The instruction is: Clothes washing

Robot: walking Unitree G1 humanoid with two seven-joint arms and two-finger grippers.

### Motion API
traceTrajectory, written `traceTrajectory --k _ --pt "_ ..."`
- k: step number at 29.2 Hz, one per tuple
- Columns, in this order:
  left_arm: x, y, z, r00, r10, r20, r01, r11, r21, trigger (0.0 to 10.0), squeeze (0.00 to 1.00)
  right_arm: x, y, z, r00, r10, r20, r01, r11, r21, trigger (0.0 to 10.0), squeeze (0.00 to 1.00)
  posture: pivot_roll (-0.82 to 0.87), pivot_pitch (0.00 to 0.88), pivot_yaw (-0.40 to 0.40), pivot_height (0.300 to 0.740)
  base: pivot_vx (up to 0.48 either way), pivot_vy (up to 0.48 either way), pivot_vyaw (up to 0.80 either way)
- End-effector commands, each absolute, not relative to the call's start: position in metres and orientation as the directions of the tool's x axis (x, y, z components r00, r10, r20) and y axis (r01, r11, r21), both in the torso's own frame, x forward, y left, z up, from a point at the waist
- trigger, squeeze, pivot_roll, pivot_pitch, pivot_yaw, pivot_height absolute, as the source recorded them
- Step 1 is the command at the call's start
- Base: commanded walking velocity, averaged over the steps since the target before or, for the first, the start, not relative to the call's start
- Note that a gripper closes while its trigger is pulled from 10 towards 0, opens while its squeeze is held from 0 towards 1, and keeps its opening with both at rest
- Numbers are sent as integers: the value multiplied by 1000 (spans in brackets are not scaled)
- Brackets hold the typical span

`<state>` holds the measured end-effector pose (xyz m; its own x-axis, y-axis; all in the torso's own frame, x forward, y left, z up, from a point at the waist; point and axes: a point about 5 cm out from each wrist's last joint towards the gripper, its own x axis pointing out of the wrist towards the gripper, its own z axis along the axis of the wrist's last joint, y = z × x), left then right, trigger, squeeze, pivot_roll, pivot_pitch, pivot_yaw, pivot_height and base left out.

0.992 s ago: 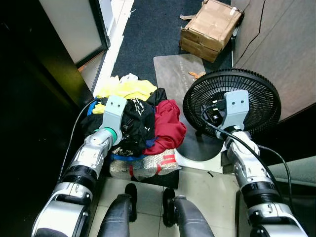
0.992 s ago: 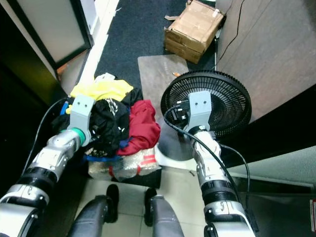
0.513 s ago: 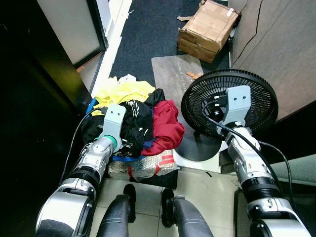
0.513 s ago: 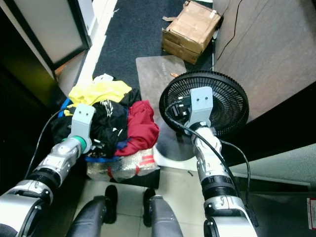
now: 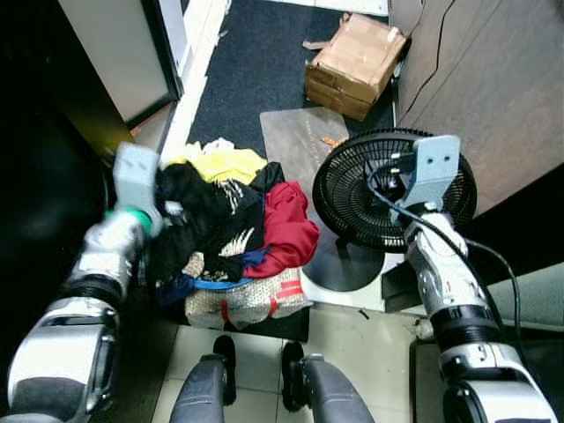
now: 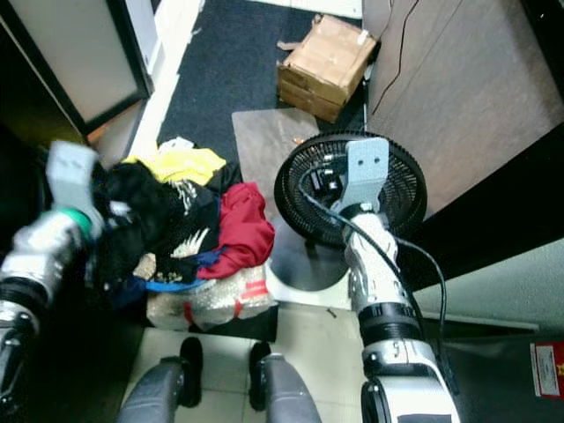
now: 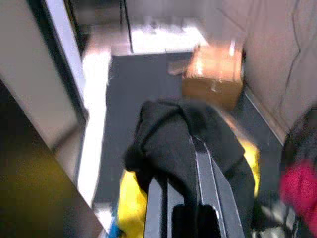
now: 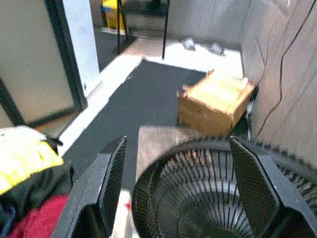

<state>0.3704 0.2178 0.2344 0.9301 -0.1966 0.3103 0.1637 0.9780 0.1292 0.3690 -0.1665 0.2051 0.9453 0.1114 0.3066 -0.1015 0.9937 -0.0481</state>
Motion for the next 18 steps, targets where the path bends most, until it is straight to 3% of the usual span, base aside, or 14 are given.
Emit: traceTrajectory --k 1,4,5,9,10,11,14,18 --pt "343 191 282 855 -266 444 225 964 143 10000 0 367 -165 206 941 105 321 -103 994 -24 10000 0 6 136 18 740 0 0 0" --pt "337 173 295 831 -302 468 263 953 147 10000 0 367 -165 208 939 109 326 -107 994 -25 10000 0 8 130 16 740 0 0 0" --pt "329 151 304 801 -348 487 322 936 140 10000 0 367 -165 209 937 111 330 -109 994 -26 10000 0 12 121 12 740 0 0 0" --pt "323 137 310 780 -379 498 362 922 136 10000 0 367 -165 210 937 113 332 -110 994 -27 10000 0 13 119 11 740 0 0 0" --pt "313 114 315 750 -419 512 420 899 121 10000 0 368 -165 210 936 114 334 -111 993 -29 10000 0 15 109 7 740 0 0 0" --pt "313 114 315 750 -419 512 420 899 121 10000 0 368 -165 210 936 114 334 -111 993 -29 10000 0 15 109 7 740 0 0 0" --pt "290 71 315 689 -511 514 559 826 72 10000 0 366 -165 214 932 116 344 -112 993 -32 10000 0 12 99 2 740 0 0 0" --pt "284 67 311 683 -529 504 579 813 69 10000 0 365 -165 215 930 117 349 -113 993 -32 10000 0 9 95 -3 740 0 0 0"
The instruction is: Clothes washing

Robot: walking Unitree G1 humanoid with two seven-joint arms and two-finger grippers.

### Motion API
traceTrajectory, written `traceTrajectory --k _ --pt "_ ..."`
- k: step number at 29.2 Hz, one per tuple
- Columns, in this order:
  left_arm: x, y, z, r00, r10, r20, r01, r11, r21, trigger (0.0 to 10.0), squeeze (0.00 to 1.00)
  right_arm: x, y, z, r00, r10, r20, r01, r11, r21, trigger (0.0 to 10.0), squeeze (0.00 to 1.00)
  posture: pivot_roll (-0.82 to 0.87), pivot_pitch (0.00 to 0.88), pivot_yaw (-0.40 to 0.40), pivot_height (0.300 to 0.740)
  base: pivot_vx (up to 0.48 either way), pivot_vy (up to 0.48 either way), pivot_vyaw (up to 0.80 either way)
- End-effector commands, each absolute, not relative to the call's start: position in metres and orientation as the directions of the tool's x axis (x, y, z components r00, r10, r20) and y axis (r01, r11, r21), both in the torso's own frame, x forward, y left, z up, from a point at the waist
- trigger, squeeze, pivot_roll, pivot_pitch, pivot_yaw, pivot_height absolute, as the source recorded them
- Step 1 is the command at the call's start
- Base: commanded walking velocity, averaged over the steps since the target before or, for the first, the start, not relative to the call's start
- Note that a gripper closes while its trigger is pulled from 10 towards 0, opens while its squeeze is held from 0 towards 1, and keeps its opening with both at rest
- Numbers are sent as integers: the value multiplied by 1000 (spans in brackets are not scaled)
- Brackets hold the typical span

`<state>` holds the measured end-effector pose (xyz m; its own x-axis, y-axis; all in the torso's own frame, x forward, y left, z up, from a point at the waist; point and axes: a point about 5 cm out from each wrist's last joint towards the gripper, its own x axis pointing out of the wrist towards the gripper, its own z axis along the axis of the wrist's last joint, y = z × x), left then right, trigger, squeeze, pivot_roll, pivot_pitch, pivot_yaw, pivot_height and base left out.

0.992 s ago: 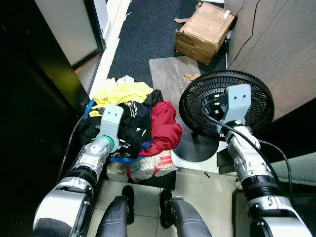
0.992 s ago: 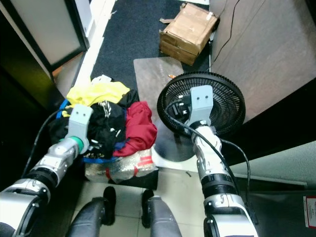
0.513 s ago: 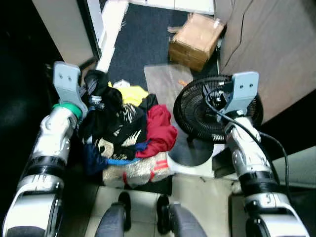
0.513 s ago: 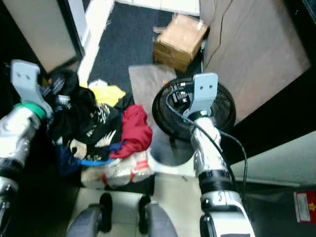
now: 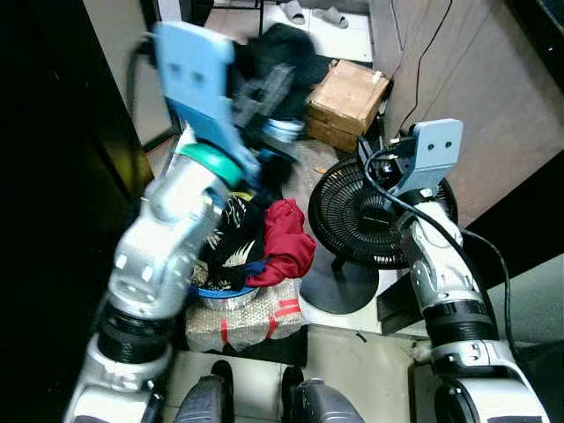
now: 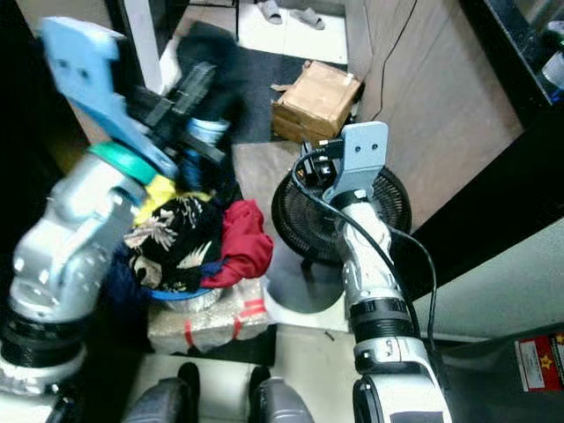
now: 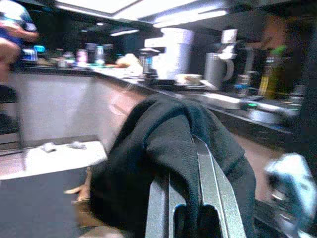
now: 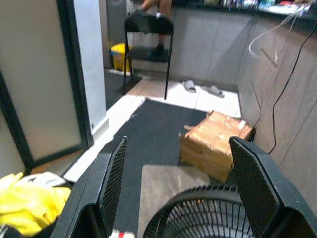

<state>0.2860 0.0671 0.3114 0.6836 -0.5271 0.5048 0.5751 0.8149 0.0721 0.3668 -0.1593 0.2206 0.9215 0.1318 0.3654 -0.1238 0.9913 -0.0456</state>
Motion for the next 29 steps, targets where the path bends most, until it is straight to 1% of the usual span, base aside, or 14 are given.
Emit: traceTrajectory --k 1,4,5,6,8,9,12,18,20,22,24,29 --pt "276 67 308 689 -538 485 586 808 64 10000 0 362 -165 216 928 118 353 -114 993 -32 10000 0 10 89 -11 740 0 0 0" --pt "271 70 306 698 -540 471 585 809 61 10000 0 360 -165 216 927 118 356 -113 993 -33 10000 0 10 87 -12 740 0 0 0" --pt "267 74 305 717 -529 453 568 821 59 10000 0 357 -165 216 925 118 361 -113 993 -35 10000 0 12 82 -15 740 0 0 0" --pt "267 74 305 717 -529 453 568 821 59 10000 0 357 -165 216 925 118 361 -113 993 -35 10000 0 12 82 -15 740 0 0 0" --pt "268 89 303 770 -470 431 496 866 58 10000 0 351 -161 220 914 129 385 -123 992 -41 10000 0 11 78 -19 740 0 0 0" --pt "268 89 303 770 -470 431 496 866 58 10000 0 351 -161 220 914 129 385 -123 992 -41 10000 0 11 78 -19 740 0 0 0" --pt "280 111 296 839 -364 406 369 927 68 10000 0 345 -152 225 899 153 411 -149 988 -42 10000 0 4 73 -21 740 0 0 0" --pt "289 126 290 868 -301 394 289 953 91 10000 0 342 -145 230 885 170 433 -162 985 -55 10000 0 -2 67 -21 740 0 0 0" --pt "292 140 286 884 -261 388 243 965 97 10000 0 338 -143 232 876 177 449 -164 984 -66 10000 0 -2 63 -19 740 0 0 0" --pt "292 140 286 884 -261 388 243 965 97 10000 0 338 -143 232 876 177 449 -164 984 -66 10000 0 -2 63 -19 740 0 0 0" --pt "293 147 284 894 -241 379 218 971 101 10000 0 335 -142 233 875 177 452 -164 984 -68 10000 0 -2 63 -19 740 0 0 0" --pt "296 149 281 902 -224 370 206 975 88 10000 0 333 -139 231 879 179 443 -169 984 -61 10000 0 -4 60 -20 740 0 0 0"
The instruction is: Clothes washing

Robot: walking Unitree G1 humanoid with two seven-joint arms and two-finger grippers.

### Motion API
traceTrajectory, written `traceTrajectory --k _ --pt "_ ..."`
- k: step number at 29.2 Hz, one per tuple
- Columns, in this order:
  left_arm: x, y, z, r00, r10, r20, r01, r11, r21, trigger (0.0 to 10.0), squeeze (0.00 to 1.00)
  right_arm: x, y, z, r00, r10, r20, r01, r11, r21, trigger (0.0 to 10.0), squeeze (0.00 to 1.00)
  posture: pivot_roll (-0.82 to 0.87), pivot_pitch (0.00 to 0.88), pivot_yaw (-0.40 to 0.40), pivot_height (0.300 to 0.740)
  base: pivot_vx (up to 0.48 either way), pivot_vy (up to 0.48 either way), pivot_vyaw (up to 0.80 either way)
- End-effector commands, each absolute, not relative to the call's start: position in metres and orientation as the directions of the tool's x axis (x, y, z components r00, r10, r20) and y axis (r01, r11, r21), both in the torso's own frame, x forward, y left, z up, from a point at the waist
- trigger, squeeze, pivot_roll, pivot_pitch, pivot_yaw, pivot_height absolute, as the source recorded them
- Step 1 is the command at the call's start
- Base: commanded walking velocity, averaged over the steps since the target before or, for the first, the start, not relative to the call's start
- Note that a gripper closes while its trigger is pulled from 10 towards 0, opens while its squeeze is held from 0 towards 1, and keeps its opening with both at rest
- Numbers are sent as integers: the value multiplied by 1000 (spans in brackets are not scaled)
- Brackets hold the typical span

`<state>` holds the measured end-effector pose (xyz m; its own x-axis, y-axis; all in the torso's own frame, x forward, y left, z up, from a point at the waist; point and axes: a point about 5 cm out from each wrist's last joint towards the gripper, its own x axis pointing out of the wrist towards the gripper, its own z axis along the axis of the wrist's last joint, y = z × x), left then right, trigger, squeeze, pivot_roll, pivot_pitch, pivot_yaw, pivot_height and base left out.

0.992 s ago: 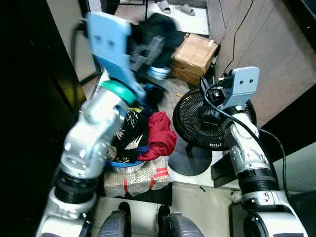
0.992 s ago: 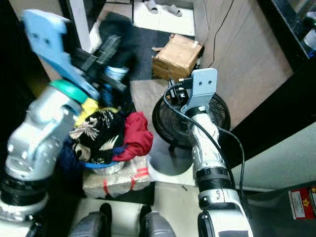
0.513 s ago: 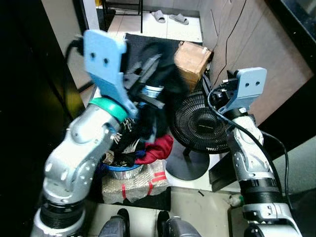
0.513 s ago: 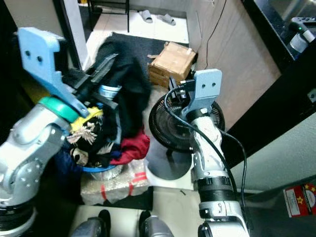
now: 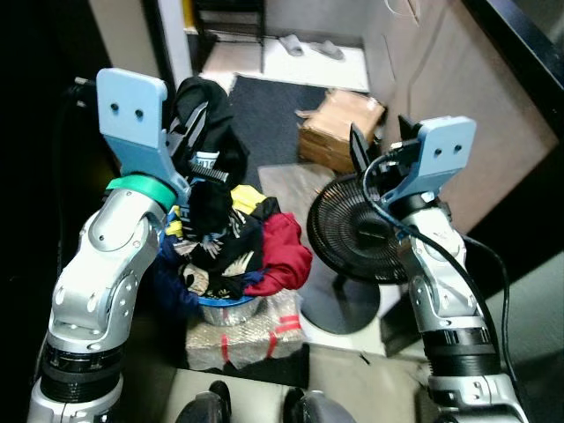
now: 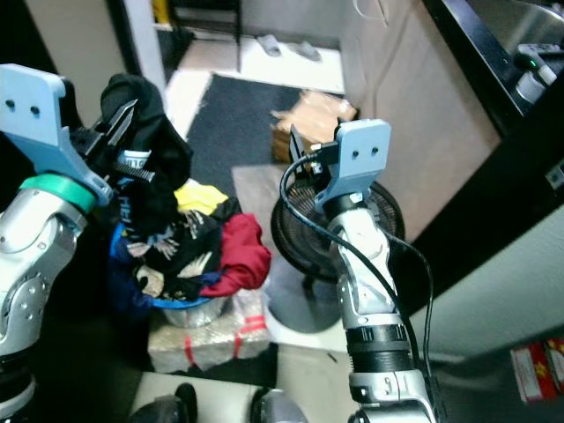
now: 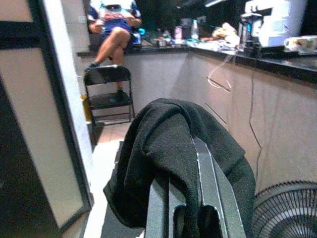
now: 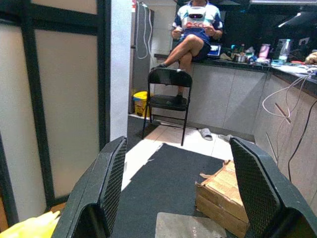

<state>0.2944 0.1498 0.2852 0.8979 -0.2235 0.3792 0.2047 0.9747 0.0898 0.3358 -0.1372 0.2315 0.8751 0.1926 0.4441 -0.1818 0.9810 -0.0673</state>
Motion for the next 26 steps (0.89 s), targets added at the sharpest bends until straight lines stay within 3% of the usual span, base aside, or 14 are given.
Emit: traceTrajectory --k 1,9,26 --pt "296 149 281 902 -224 370 206 975 88 10000 0 333 -139 231 879 179 443 -169 984 -61 10000 0 -4 60 -20 740 0 0 0" --pt "298 149 281 901 -212 378 198 977 76 10000 0 332 -138 231 882 173 438 -167 985 -53 10000 0 -2 59 -20 740 0 0 0" --pt "298 147 281 901 -211 380 196 977 79 10000 0 331 -135 228 889 179 421 -176 983 -46 10000 0 5 61 -18 740 -205 0 0"
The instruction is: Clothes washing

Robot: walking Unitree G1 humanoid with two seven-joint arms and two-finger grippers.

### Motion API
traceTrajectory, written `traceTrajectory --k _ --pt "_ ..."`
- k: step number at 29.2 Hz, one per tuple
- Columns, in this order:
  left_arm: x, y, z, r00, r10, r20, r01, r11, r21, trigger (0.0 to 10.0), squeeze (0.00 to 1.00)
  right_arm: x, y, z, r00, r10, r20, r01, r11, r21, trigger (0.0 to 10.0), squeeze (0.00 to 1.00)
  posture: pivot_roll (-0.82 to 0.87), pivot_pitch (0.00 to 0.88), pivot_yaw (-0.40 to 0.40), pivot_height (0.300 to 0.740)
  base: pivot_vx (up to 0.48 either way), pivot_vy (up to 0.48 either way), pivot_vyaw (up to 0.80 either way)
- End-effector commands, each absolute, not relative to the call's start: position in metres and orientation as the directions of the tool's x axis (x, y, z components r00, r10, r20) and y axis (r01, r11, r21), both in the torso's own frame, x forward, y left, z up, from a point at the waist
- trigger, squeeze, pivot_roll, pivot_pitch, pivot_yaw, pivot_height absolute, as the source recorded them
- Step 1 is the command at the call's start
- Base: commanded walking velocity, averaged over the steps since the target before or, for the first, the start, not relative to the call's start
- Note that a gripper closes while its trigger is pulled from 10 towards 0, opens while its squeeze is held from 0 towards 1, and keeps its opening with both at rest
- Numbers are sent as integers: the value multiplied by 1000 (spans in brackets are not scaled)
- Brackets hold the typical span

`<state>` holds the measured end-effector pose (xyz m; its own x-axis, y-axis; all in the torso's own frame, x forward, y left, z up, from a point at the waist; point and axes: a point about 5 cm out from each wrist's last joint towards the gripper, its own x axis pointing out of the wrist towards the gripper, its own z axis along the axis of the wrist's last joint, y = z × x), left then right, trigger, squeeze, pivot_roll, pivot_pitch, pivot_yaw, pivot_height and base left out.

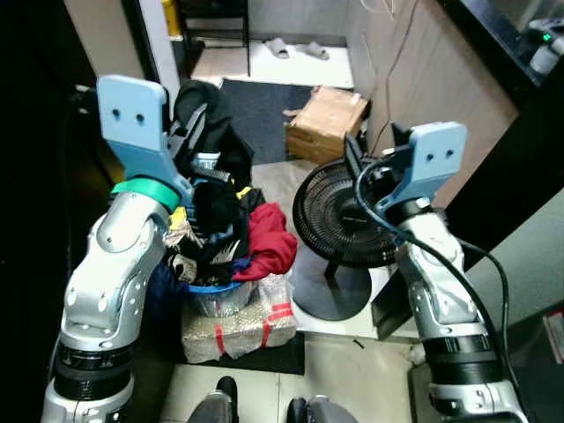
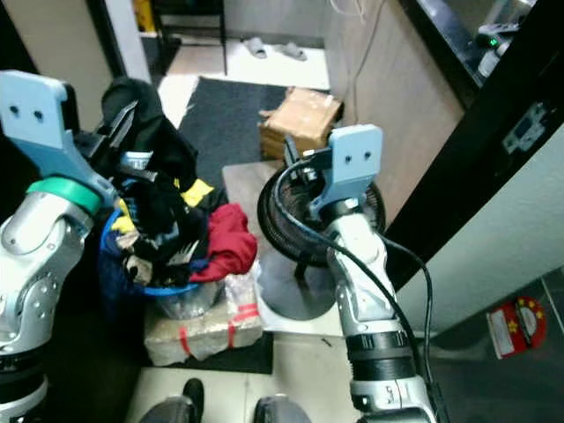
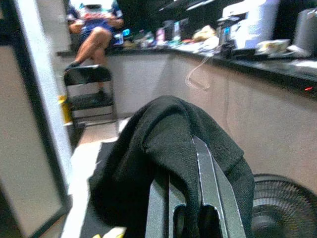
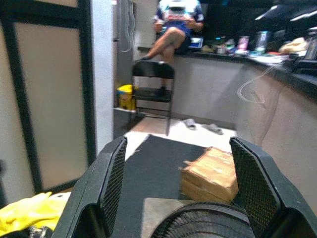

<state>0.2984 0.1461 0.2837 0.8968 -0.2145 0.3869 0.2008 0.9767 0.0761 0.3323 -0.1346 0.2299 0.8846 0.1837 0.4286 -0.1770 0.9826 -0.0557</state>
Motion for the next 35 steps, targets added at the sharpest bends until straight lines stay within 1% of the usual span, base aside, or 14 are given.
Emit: traceTrajectory --k 1,5,35 --pt "298 146 281 901 -211 380 196 978 78 10000 0 331 -135 228 891 178 417 -177 983 -40 10000 0 5 61 -18 740 0 0 0" --pt "298 146 281 901 -214 378 198 977 81 10000 0 332 -136 228 896 162 414 -173 985 -11 10000 0 5 62 -16 740 0 0 -800" --pt "299 144 280 898 -229 376 213 973 84 10000 0 334 -135 234 888 155 432 -174 985 4 10000 0 9 53 -11 740 0 0 -800"
